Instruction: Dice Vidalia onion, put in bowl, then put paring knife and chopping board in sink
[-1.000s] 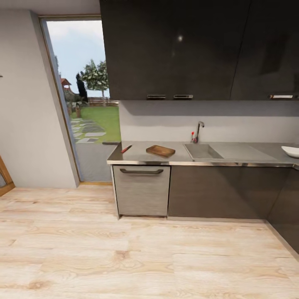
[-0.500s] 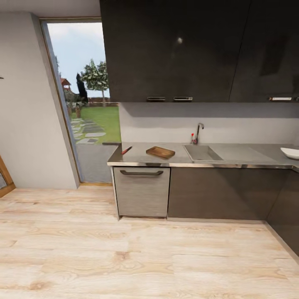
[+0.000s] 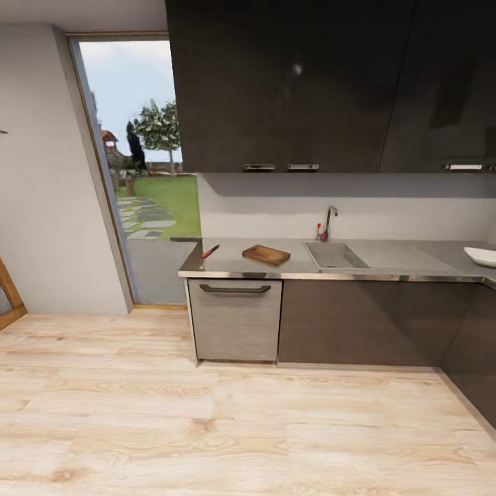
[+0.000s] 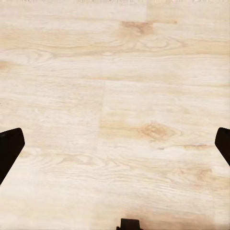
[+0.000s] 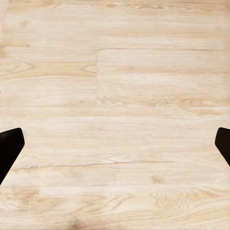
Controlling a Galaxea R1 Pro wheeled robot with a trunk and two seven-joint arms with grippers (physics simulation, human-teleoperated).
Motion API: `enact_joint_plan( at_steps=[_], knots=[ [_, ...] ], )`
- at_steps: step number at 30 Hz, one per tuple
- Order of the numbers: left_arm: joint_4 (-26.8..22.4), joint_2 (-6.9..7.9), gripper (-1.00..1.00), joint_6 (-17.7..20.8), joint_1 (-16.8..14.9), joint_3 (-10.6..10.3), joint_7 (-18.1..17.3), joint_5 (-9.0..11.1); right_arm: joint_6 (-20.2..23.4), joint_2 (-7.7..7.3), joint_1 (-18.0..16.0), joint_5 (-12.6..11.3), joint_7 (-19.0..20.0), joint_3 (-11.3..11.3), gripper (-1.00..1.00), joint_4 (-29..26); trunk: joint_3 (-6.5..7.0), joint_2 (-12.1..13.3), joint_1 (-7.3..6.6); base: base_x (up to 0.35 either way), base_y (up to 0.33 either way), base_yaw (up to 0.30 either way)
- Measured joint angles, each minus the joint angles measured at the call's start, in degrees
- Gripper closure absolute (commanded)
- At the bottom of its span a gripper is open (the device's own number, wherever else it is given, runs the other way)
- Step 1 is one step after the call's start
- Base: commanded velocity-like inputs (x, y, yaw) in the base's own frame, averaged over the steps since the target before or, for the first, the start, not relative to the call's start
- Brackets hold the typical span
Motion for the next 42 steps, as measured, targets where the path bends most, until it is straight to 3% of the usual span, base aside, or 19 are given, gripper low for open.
enact_joint_plan(
  at_steps=[42],
  knots=[
    [0.0,0.08,-1.0,0.0,0.0,0.1,0.0,0.0,0.0,-0.02,0.0,0.0,0.0,0.0,-1.0,0.4,7.56,16.9,-9.24,0.0,0.0,0.0]
  ],
)
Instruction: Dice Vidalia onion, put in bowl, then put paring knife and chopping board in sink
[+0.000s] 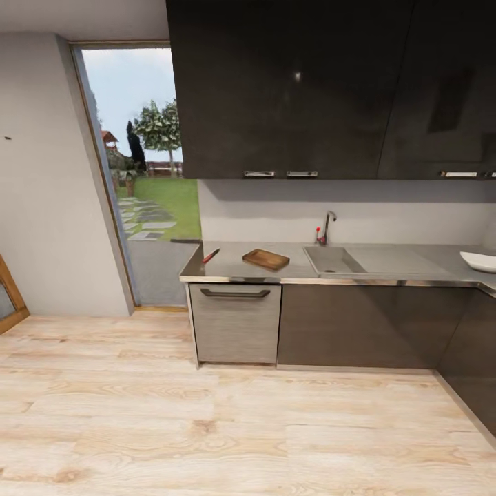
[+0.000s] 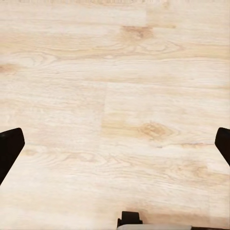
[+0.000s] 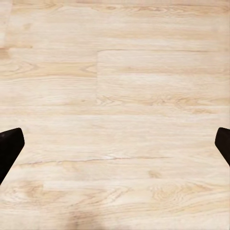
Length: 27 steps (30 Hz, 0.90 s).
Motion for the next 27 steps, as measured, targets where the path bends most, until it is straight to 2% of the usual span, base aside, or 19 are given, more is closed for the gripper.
enact_joint_plan(
  at_steps=[27],
  knots=[
    [-0.2,0.0,-1.0,0.1,0.0,0.0,0.0,0.0,0.0,0.0,0.0,0.0,0.0,0.0,-1.0,0.0,4.77,10.8,-5.93,0.0,0.0,0.0]
  ],
)
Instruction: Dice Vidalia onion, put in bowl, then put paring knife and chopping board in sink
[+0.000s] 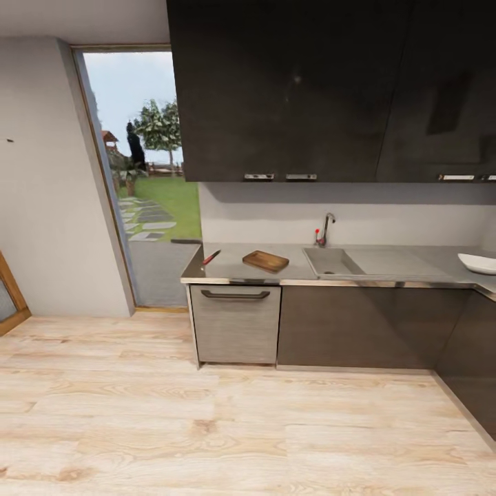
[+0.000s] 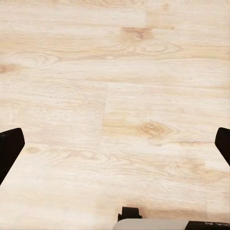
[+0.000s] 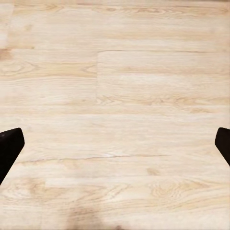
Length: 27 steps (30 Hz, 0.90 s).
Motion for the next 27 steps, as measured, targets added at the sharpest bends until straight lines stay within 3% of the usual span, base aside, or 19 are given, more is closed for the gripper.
enact_joint_plan(
  at_steps=[27],
  knots=[
    [0.0,0.0,-1.0,0.0,0.0,0.0,0.0,0.0,0.0,0.02,0.0,0.1,0.0,0.0,-1.0,0.0,0.19,0.4,-0.23,0.0,0.0,0.0]
  ],
)
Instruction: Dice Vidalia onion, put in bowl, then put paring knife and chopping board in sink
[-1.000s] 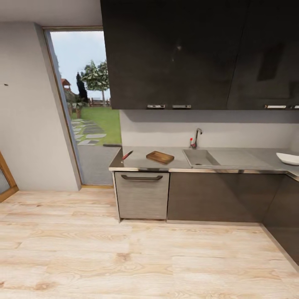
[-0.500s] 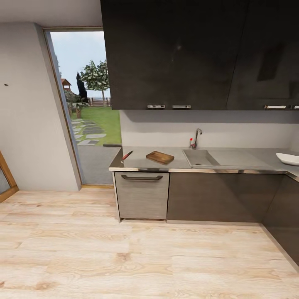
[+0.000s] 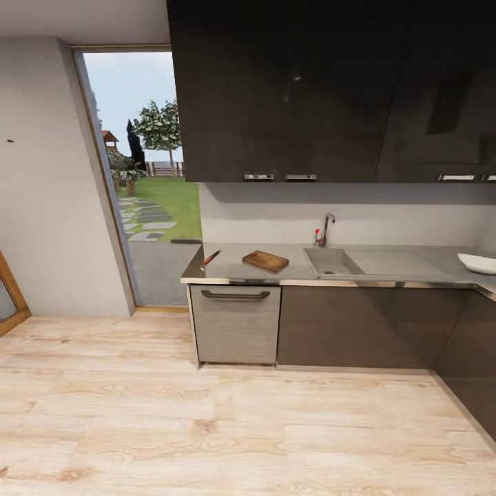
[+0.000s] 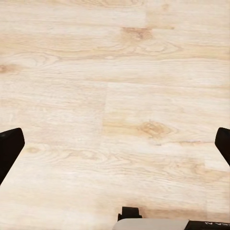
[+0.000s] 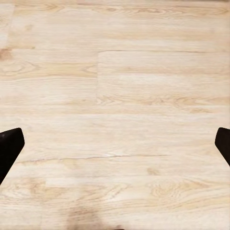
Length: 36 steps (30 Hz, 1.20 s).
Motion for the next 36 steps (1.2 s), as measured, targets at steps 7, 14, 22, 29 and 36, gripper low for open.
enact_joint_plan(
  at_steps=[7,14,22,29,36],
  knots=[
    [0.0,-0.02,-1.0,0.0,0.0,0.0,0.0,0.0,0.0,-0.02,0.0,0.0,0.0,0.0,-1.0,0.0,0.0,0.0,0.0,0.0,0.0,0.0],
    [0.0,0.0,-1.0,0.1,0.0,0.0,0.0,0.0,0.0,-0.02,0.0,0.0,0.0,0.0,-1.0,0.0,0.0,0.0,-0.02,0.132,0.03,0.0],
    [0.0,0.0,-1.0,0.1,0.0,0.1,0.0,0.0,0.0,-0.02,0.0,0.0,0.0,0.0,-1.0,0.0,0.0,0.0,-0.03,0.283,0.184,0.0],
    [0.0,0.0,-1.0,0.1,0.0,0.1,0.0,0.0,0.0,-0.02,0.0,0.0,0.0,0.0,-1.0,0.0,0.0,0.0,-0.03,0.289,0.208,0.0],
    [0.0,0.0,-1.0,0.0,0.0,0.0,0.0,0.0,0.0,-0.01,0.0,0.0,0.0,0.0,-1.0,0.0,0.0,0.0,0.0,0.102,0.076,0.0]
  ],
)
